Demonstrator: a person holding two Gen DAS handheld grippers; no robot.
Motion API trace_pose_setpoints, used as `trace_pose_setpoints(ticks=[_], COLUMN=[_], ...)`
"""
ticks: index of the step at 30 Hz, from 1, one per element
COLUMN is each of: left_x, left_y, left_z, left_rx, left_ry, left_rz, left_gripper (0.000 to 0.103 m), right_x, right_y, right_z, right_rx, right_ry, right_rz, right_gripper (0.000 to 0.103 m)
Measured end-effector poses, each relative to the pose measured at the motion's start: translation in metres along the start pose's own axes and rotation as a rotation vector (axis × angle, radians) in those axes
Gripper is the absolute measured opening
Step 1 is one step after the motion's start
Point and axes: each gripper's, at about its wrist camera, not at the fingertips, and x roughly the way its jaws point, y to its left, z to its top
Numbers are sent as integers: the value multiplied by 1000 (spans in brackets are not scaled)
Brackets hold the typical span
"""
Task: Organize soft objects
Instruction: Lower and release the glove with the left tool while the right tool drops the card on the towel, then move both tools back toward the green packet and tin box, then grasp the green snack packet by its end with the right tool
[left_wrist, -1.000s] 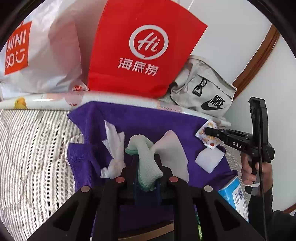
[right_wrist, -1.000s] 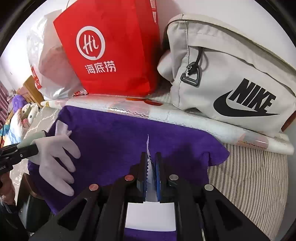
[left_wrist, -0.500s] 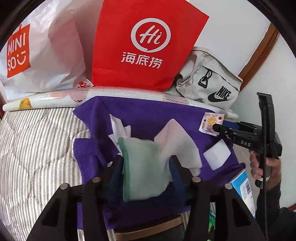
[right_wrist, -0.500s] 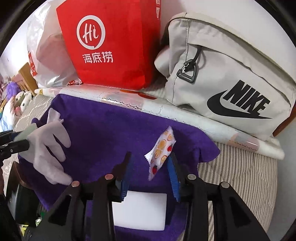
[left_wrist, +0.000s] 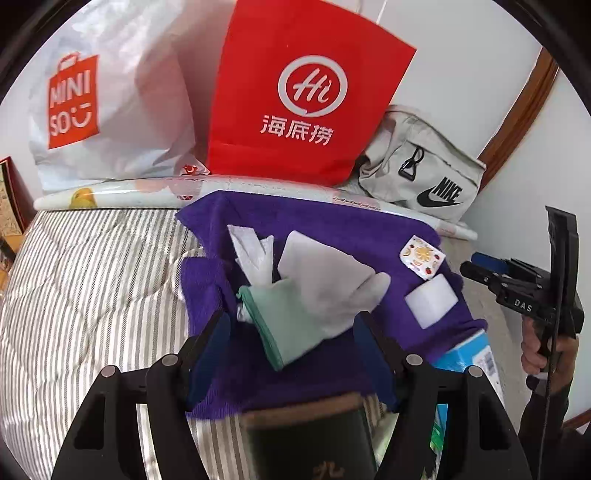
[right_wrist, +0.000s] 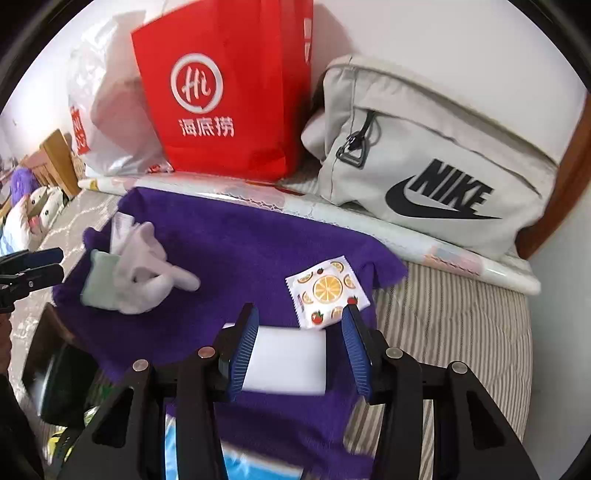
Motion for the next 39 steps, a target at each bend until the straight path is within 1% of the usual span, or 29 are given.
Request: trace_pose_setpoints(ticks=[4,8,12,16,17,21,23,27,31,34,35,36,39], left_x=[-25,-50,-69,-80,-82,-86,-87,-90,-91,-88,-87,-86,-85], left_y=[-3,-5,-6,-3,-1,2,4,10,21,30,33,34,38], left_z=[-12,-28,-47,-68,-75,-95,-103,-113,-120,-125,-126,-127,-130], left_rx=[10,14,15,-14,-27,-31,-34,-38,-52,-77,-82,-85,-93], left_ry=[-37,-69,-82,-88,-90,-87,-86,-86,-96,-87,-82,-79,-74], left_rz=[15,14,11,-7,-9,-28,-27,-44,-56,-63,-65,-65,-64], left_gripper=[67,67,67,67,67,67,67,67,67,67,67,67,67], right_x=[-32,-54,-66,-69,-69,-64,-58,-46,-32,-27,-27,-27,-31], right_y=[13,35,63,93,100,129,137,145,151,153,151,149,146], right_z=[-16,-35,-60,-82,-87,-107,-113,-118,-122,-123,-122,-121,-118], right_rx=[20,5,-22,-82,-98,-183,-201,-218,-231,-231,-217,-207,-197], right_ry=[-39,-57,-39,-11,-8,30,52,95,149,151,149,154,134], right_rz=[39,59,110,119,112,82,78,42,23,13,19,18,6], right_gripper=[47,47,47,47,45,32,31,23,23,22,13,7,7])
